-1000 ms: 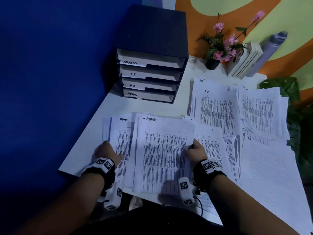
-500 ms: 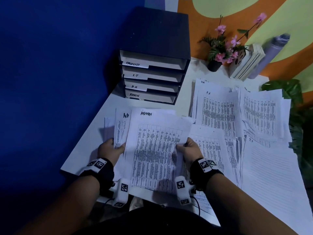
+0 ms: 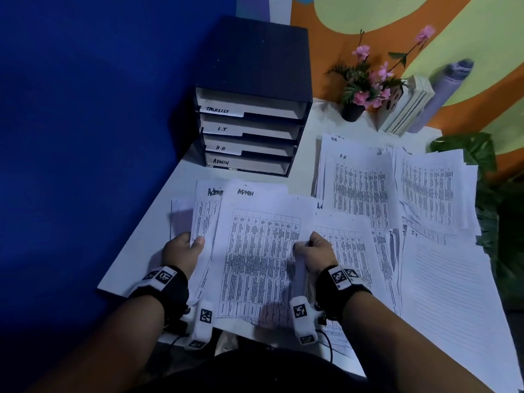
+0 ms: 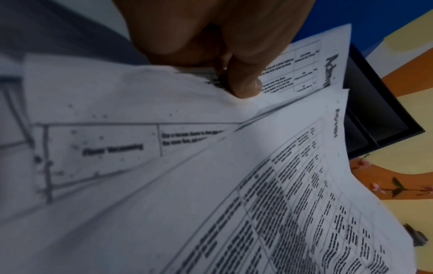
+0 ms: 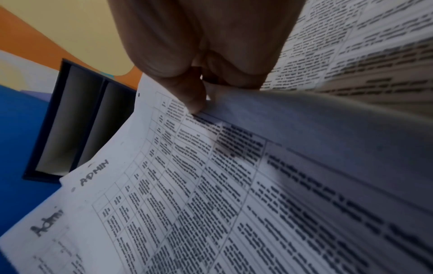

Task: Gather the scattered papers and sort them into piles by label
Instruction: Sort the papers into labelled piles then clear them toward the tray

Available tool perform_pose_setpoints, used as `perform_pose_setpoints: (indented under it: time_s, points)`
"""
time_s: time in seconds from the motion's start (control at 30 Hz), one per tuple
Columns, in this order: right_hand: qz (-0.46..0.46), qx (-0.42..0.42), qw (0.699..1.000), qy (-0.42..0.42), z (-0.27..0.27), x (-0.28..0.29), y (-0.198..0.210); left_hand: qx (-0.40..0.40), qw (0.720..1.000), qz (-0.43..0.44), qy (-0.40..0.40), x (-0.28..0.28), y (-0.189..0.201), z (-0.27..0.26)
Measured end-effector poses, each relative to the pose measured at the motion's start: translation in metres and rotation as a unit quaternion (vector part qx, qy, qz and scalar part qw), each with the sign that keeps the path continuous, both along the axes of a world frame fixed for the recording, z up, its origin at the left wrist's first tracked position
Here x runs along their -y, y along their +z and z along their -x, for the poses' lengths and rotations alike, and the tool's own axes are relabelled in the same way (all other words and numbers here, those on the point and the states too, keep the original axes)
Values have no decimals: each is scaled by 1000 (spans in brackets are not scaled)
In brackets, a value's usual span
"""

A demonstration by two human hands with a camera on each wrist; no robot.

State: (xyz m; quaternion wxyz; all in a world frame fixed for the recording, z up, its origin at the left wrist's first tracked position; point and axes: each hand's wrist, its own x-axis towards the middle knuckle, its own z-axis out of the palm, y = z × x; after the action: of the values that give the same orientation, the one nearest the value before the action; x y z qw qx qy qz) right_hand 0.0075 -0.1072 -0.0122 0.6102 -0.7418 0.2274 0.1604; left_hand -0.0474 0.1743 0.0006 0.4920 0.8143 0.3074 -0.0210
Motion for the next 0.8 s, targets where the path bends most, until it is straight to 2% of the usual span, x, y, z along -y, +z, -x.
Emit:
perform_pose_setpoints:
  time_s: [0.17,0.27,0.37,0.53,0.67,0.73,0.77,0.8]
  points:
    - [15,7,1000,-20,-3,9,-6,14,1000,4,5,1,4,-3]
    - [-39,-20,999,-33,0,12,10,19,1000,10,5,1,6,-4]
    - [-94,-9,995,-29,4,14,11,25,999,19,0,4,7,-7]
    - [-84,30,995,-51,5,18,7,17,1000,-21,-6,4,7,-10]
    - [-89,13,994,-55,3,26,12,3,1000,-30,7,-1,7,-11]
    - [-55,-22,997,-46,-1,21,15,0,1000,-26,6,-1,8,-13]
    - [0,-68,997,-28,-4,16,21,2,1000,-27,6,-1,9,-13]
    - [35,-96,994,-48,-7,17,21,3,1000,-26,6,-1,9,-13]
